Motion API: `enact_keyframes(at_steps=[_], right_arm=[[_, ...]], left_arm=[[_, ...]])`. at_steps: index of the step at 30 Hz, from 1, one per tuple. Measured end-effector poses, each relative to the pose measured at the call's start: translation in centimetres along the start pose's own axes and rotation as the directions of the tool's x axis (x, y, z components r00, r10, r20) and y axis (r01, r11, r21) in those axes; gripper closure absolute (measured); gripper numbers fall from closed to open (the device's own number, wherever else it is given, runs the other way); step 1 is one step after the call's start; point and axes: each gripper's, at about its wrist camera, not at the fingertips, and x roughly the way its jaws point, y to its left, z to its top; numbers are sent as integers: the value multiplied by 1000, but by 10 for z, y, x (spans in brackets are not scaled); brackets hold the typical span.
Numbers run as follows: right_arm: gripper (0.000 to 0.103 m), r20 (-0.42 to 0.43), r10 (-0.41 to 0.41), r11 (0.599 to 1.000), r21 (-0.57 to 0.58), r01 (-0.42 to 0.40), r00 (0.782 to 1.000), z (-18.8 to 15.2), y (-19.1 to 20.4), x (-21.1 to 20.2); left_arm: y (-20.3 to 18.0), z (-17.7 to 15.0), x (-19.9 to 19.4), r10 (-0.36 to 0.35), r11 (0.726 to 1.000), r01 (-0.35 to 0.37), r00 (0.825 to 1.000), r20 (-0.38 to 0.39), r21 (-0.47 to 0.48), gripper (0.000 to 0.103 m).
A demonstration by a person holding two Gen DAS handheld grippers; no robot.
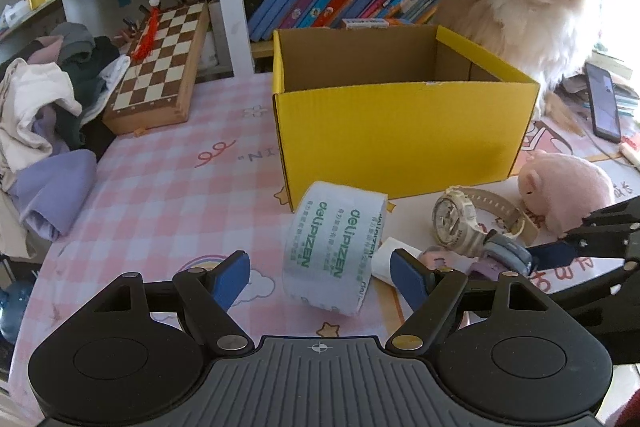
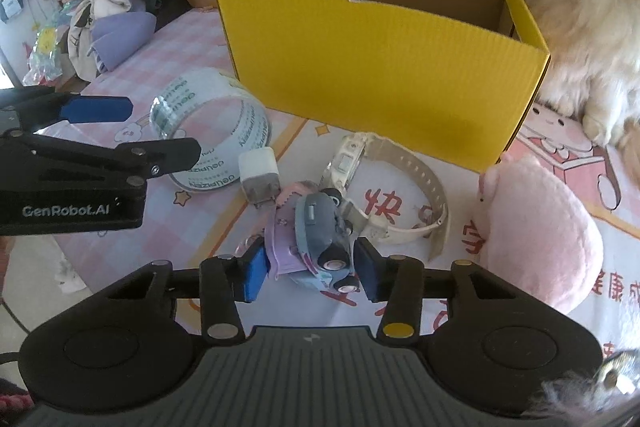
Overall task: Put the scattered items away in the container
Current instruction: 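Grasp the purple toy car with the right tool while the left tool approaches the tape roll, then grasp the clear tape roll with the left tool while the right tool holds the car, then lift the tape roll with the left tool while the right tool lifts the car toward the box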
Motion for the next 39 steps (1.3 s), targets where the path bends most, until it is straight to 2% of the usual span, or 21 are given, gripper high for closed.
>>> enact_keyframes(at_steps=[6, 12, 28, 33, 38, 39], right_arm=[[60, 8, -3, 1000, -14, 3, 1000, -2, -2, -2], [61, 30, -24, 999, 24, 23, 999, -5, -11, -13], [61, 55, -49, 996, 78, 45, 997, -20, -8, -33], [61, 66, -57, 995, 91, 51, 996, -25, -6, -39], [61, 58, -65, 992, 108, 58, 996, -29, -5, -41], [61, 60, -67, 992, 109, 60, 996, -30, -4, -42]], left_arm=[[2, 2, 12, 1, 1000, -1, 1000, -16, -15, 28], [9, -2, 12, -21, 998, 19, 999, -33, -52, 58], [25, -18, -15, -21, 987, 20, 1000, -8, -162, 61], [25, -18, -23, -36, 987, 36, 999, 5, -155, 81], [26, -26, -19, -43, 986, 38, 999, -29, -163, 85], [27, -27, -20, -47, 985, 42, 999, -27, -167, 91]])
